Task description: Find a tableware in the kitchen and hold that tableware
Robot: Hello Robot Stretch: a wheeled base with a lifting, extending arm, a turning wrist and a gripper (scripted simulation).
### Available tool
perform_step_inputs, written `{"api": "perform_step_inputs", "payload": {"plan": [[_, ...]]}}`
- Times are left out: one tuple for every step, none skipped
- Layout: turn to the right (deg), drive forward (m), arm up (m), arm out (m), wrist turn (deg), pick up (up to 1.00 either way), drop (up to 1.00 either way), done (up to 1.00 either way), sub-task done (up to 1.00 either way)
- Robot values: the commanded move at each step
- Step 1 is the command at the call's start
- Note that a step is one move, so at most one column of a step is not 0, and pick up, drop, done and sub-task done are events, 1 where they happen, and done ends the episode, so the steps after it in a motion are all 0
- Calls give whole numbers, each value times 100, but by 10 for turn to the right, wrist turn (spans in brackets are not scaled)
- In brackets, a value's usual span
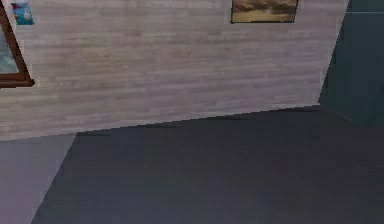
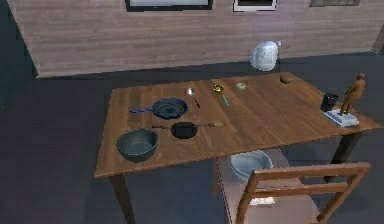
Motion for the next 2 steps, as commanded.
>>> {"api": "perform_step_inputs", "payload": {"plan": [[0,10,0,0,0,0,0,0,0],[0,0,50,0,0,0,0,0,0]]}}
